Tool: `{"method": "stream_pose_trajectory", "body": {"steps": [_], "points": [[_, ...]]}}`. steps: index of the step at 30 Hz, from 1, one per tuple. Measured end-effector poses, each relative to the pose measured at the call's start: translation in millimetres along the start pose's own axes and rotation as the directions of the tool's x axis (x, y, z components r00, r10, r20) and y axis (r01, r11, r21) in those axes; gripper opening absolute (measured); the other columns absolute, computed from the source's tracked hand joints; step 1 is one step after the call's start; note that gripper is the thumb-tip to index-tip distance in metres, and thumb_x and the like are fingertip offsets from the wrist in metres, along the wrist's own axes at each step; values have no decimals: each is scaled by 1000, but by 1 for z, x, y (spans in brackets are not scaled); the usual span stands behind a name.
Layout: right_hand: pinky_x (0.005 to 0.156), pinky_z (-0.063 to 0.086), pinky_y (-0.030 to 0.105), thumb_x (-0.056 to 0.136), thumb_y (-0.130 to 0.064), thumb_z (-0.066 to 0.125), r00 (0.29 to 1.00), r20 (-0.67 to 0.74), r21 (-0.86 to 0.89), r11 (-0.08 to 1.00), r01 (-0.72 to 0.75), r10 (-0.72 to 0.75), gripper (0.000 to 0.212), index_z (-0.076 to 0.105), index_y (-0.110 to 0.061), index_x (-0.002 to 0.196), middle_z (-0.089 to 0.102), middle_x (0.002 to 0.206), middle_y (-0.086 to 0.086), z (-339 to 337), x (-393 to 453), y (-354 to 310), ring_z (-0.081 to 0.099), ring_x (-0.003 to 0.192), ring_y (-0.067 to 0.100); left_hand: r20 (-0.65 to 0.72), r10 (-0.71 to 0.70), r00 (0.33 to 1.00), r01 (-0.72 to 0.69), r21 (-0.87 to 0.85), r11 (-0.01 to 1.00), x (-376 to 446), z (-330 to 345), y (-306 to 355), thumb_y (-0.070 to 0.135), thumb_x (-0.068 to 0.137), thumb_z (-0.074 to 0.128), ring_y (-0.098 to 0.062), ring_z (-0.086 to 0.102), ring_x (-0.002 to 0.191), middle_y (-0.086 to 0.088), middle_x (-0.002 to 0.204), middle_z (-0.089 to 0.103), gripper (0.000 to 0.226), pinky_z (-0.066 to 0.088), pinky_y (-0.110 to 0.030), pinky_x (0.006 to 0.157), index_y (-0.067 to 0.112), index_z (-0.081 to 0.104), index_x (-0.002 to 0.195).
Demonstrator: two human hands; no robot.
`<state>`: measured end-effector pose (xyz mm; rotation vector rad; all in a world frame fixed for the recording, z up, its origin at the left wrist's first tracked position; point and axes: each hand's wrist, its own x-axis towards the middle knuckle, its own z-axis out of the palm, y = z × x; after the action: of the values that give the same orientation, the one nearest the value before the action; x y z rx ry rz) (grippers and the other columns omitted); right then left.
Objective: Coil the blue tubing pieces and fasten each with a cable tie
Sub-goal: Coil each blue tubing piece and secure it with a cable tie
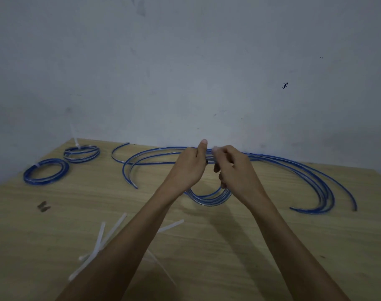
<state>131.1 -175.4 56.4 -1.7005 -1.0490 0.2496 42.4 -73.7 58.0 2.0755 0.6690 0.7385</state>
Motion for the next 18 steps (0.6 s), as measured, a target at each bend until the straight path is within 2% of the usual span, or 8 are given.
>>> {"method": "stream_pose_trajectory", "body": {"steps": [1, 3, 5, 8, 10, 13, 16, 18], "points": [[58, 41, 12, 104, -37, 49, 996, 42, -93, 992, 84, -80, 22, 63, -20, 102, 65, 78, -9, -1, 0, 1, 55, 57, -2, 9, -19, 1000, 19, -6, 1000, 1, -1, -1, 51, 107, 21, -11, 31, 40, 1, 51, 37, 62, 28, -31, 52, 10, 44, 66], [67, 40, 9, 105, -35, 47, 971, 142, -251, 942, 222, -191, 23, 65, -21, 111, 66, 90, -14, -2, 0, 4, 58, 75, -8, 15, -64, 998, 65, -29, 997, 3, -2, -4, 52, 106, 23, -7, 33, 38, 6, 45, 37, 62, 28, -31, 52, 13, 44, 63], [71, 41, 19, 107, -35, 41, 957, 190, -373, 885, 279, -221, 26, 63, -20, 109, 66, 98, -8, -2, 1, 9, 57, 85, 1, 12, -77, 997, 78, -59, 995, 4, -2, -7, 51, 106, 25, -7, 33, 40, 8, 47, 38, 59, 28, -30, 53, 15, 42, 64], [60, 29, 26, 109, -38, 33, 964, 201, -511, 821, 254, -173, 24, 45, -26, 91, 49, 86, -7, -2, 3, 16, 45, 72, 8, 25, -35, 999, 37, -76, 996, 5, -1, -9, 46, 108, 27, -10, 36, 45, -4, 60, 41, 52, 33, -29, 56, 10, 49, 76], [63, 31, 29, 109, -39, 30, 968, 189, -512, 824, 242, -166, 26, 38, -32, 85, 47, 87, -8, -2, 2, 19, 47, 75, 11, 43, 11, 999, -9, -58, 998, 5, -2, -8, 44, 108, 27, -5, 45, 42, 1, 58, 50, 55, 37, -23, 53, 10, 53, 74], [73, 44, 40, 109, -40, 29, 972, 133, -465, 854, 234, -194, 31, 42, -30, 82, 58, 90, 0, -3, 3, 21, 59, 88, 21, 32, 142, 989, -145, 121, 982, -1, -3, -10, 46, 108, 26, -4, 58, 58, 10, 63, 58, 52, 43, -24, 63, 24, 59, 74], [70, 50, 46, 108, -42, 29, 970, 121, -426, 872, 241, -209, 35, 46, -19, 88, 59, 78, 0, 2, 3, 17, 62, 78, 23, -8, 197, 980, -193, 179, 965, -7, -7, -18, 47, 107, 27, -15, 64, 76, -4, 75, 66, 52, 48, -39, 74, 19, 65, 84], [64, 48, 44, 108, -44, 29, 963, 124, -399, 877, 268, -238, 35, 45, -20, 89, 55, 73, -6, 11, 0, 15, 58, 68, 20, -59, 216, 975, -197, 238, 951, -13, -13, -25, 49, 106, 26, -20, 66, 82, -10, 83, 70, 55, 50, -42, 79, 15, 68, 96]]}}
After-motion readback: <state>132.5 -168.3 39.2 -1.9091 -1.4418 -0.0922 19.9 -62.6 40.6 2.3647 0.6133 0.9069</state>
